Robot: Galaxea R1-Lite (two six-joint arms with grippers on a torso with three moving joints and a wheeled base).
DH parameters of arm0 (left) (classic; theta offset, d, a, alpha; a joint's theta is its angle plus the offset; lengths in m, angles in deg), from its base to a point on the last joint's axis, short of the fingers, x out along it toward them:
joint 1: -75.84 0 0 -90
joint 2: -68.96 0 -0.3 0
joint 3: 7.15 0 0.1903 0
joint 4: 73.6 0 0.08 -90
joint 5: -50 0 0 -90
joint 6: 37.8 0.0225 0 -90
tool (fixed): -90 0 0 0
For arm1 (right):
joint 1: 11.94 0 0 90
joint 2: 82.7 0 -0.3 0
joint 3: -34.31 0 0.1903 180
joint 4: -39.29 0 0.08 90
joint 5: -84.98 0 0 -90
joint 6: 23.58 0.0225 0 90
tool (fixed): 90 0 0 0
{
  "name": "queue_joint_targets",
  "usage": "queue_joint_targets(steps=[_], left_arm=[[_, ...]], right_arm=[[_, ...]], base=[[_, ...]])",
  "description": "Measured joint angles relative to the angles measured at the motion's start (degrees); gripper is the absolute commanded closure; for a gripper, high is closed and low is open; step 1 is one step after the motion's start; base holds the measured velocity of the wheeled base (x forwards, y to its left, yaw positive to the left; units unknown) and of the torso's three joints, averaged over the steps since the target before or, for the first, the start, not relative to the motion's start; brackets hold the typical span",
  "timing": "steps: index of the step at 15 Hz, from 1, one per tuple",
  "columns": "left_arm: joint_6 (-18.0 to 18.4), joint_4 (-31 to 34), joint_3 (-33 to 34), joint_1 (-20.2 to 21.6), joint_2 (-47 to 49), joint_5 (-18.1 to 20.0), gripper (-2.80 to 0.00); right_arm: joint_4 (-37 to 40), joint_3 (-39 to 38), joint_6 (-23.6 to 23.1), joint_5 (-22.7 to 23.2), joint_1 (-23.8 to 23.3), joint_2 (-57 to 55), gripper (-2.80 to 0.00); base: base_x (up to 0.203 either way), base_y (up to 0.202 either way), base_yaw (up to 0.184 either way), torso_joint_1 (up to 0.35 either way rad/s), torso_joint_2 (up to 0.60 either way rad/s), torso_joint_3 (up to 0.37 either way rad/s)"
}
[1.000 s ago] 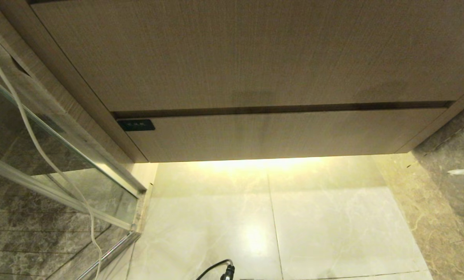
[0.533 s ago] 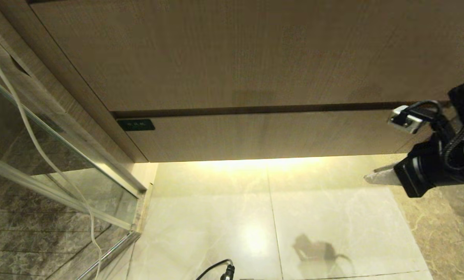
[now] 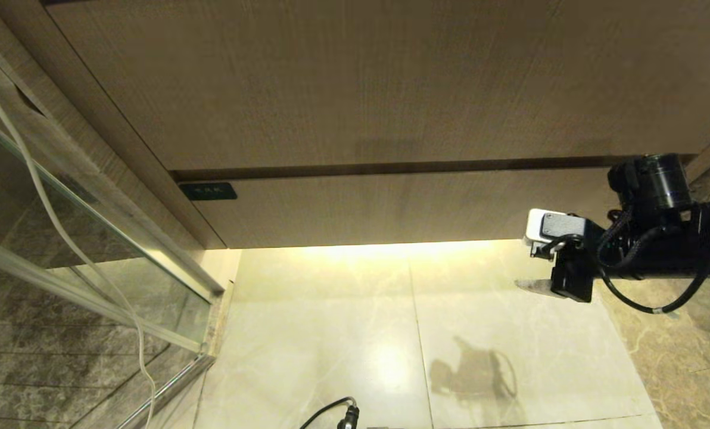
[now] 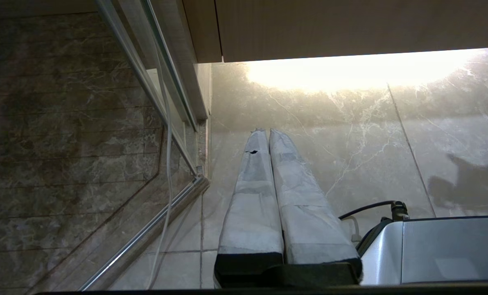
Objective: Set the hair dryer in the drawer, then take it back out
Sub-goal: Pull open the drawer
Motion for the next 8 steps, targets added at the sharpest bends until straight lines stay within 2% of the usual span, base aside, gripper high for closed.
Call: queue_joint_targets(steps=[2,3,5,8], left_arm=[[0.0,0.0,0.0,0.0,0.0,0.0,0.0],[0.0,0.0,0.0,0.0,0.0,0.0,0.0],[0.0,0.0,0.0,0.0,0.0,0.0,0.0],[0.0,0.0,0.0,0.0,0.0,0.0,0.0]], right_arm=[[-11.5,-3.3,-11.7,0.2,-0.8,-2.6,-2.8],[-15.1,-4.1,-15.5,0.4,-1.4,-3.6,-2.8],[-19.2,-3.9,-17.5,0.5,-2.7,-5.5,-2.8],[-22.4,-1.2,-16.2,0.4,-3.5,-8.1,-2.8]], base=[[0.0,0.0,0.0,0.0,0.0,0.0],[0.0,0.0,0.0,0.0,0.0,0.0],[0.0,0.0,0.0,0.0,0.0,0.0],[0.0,0.0,0.0,0.0,0.0,0.0]])
